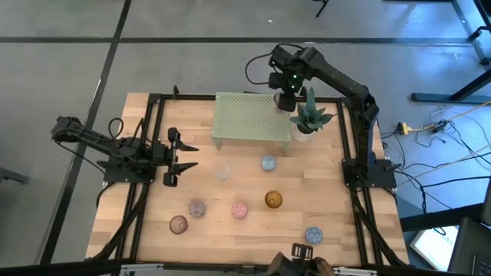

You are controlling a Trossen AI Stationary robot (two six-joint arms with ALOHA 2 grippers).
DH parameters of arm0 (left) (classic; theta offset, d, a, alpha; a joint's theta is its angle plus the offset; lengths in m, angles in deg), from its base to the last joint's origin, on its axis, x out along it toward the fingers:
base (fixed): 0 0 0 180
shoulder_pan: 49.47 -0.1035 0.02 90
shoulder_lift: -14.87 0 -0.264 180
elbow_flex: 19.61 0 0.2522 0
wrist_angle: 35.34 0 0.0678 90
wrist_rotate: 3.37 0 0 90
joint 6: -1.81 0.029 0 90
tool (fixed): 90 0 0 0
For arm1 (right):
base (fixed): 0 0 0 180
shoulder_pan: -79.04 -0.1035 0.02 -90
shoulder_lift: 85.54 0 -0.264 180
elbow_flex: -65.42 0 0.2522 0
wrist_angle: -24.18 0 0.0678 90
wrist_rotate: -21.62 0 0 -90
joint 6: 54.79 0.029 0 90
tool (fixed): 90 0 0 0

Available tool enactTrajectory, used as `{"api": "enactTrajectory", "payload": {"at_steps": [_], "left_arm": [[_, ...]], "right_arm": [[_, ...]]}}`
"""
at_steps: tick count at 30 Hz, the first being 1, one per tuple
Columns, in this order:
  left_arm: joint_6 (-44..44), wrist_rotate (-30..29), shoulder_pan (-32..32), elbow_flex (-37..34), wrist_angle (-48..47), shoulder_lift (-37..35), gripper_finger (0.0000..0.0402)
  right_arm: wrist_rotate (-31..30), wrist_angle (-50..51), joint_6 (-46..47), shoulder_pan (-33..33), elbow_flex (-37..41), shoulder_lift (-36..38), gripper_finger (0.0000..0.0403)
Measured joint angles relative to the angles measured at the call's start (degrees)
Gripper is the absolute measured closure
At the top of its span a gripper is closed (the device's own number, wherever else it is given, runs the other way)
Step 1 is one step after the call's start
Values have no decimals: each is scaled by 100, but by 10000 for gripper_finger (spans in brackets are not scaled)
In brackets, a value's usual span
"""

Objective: Pick & Place candle stick holders
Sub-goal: Put the purple glass candle holder on the shelf, then align the orange glass candle holder with the purple glass candle holder on the shelf

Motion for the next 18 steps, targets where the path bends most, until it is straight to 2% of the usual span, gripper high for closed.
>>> {"api": "enactTrajectory", "payload": {"at_steps": [5, 16, 18], "left_arm": [[-2, -1, 0, 0, 0, -1, 192], [-2, -1, 0, 0, 0, -1, 192], [-2, 0, 0, 0, 0, 0, 192]], "right_arm": [[-182, 167, 0, -53, -236, 9, 214], [-118, 381, 163, -240, -1340, 10, 214], [-113, 283, 263, -342, -1278, 148, 214]]}}
